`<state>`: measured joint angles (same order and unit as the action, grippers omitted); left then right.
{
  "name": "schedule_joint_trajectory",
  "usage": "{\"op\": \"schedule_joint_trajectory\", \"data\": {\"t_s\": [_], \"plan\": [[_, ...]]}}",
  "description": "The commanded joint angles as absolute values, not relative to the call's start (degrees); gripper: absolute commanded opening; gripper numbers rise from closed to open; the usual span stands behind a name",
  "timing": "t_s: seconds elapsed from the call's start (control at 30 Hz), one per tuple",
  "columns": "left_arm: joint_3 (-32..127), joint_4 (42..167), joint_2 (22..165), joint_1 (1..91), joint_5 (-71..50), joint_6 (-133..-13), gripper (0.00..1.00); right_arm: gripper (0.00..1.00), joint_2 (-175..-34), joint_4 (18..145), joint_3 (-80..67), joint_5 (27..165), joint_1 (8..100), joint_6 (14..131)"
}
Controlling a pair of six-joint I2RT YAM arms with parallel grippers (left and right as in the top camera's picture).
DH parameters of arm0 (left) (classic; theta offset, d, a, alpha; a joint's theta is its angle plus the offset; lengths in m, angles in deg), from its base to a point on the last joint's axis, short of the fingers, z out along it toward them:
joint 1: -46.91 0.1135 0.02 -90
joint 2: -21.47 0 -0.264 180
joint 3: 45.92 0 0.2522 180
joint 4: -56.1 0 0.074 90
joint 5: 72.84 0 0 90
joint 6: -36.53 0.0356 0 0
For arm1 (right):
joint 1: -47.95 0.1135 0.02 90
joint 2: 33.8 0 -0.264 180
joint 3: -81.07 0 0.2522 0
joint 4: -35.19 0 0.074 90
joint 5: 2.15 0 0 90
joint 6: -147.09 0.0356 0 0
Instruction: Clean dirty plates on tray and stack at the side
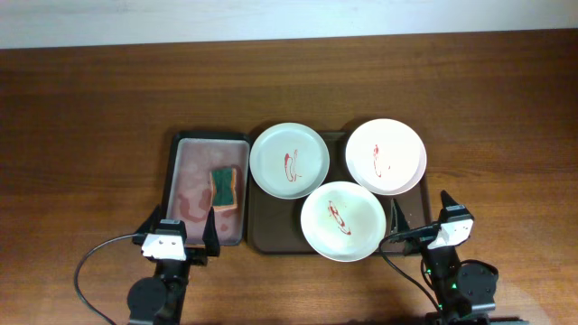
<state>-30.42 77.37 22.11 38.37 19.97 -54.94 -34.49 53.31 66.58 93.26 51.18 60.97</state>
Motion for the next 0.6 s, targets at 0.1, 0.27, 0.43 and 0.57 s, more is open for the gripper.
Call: {"op": "schedule_joint_trajectory", "data": {"t_s": [0.1,0.27,0.43,0.57], "plan": [[-22.05,86.57,28.52,38.72,19.75,-54.29,0.99,0.99,-40.22,63.46,59.43,93.39,51.70,63.62],[-11.65,90.26,45.09,38.72,19.73,-54.26,0.99,0.98,-54.36,72.83,46.36,93.85,51.70,63.59],[2.21,99.03,60.73,38.72,19.73,-54.24,0.99,0.99,-69.27,88.94,27.63,94.16,51.70,63.57],[12.20,109.19,70.64,38.72,19.68,-54.26,0.99,0.99,-83.14,106.19,9.03,95.58,51.70,63.57]]}}
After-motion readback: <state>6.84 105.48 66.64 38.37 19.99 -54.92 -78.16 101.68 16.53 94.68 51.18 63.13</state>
